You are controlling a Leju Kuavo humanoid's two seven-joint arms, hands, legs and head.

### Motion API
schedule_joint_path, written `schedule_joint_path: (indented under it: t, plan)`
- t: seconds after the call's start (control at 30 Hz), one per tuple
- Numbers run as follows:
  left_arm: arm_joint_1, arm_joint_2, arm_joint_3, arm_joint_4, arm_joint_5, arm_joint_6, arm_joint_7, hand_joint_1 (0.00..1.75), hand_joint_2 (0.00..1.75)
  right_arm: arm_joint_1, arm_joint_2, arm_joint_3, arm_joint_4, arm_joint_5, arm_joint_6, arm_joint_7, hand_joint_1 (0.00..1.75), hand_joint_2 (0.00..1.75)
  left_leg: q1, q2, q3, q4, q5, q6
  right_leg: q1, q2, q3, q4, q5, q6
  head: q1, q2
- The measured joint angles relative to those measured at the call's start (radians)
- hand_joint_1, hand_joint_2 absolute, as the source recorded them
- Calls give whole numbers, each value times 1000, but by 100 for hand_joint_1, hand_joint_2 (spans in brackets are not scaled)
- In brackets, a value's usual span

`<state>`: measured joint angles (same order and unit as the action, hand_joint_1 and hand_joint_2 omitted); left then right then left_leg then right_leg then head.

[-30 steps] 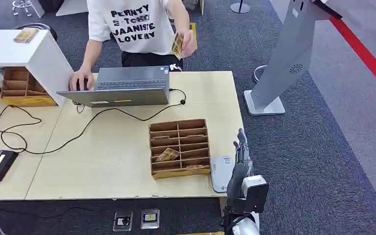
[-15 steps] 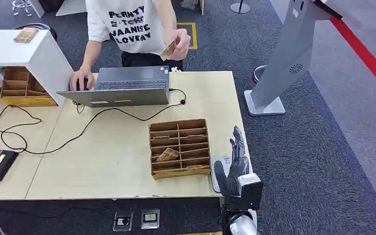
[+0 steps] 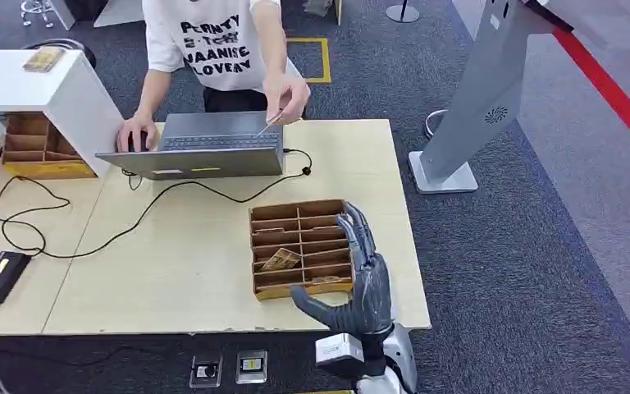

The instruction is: Pass the card to the sensor for recognition and then transmit it.

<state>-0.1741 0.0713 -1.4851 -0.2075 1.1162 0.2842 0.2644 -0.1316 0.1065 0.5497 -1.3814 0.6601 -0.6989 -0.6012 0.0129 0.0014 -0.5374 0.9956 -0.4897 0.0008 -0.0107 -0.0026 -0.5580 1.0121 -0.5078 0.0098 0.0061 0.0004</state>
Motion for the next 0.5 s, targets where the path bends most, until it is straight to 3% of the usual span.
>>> schedule_joint_path:
  t: [0.1,0.2,0.5]
  plan:
    - [-5,0,-12,0,-1,-5,8,0,0,0,35,-24,-36,151,0,-8,0,175,0,0,0,0,0,0,0,0,0,0,0,0,0,0]
    - [-8,0,-20,0,2,-6,14,0,0,-13,56,-36,-80,277,-1,33,0,175,0,0,0,0,0,0,0,0,0,0,0,0,0,0]
    - [-8,-1,-37,0,12,-2,16,0,0,-120,80,-40,-128,447,0,167,0,175,0,0,0,0,0,0,0,0,0,0,0,0,0,0]
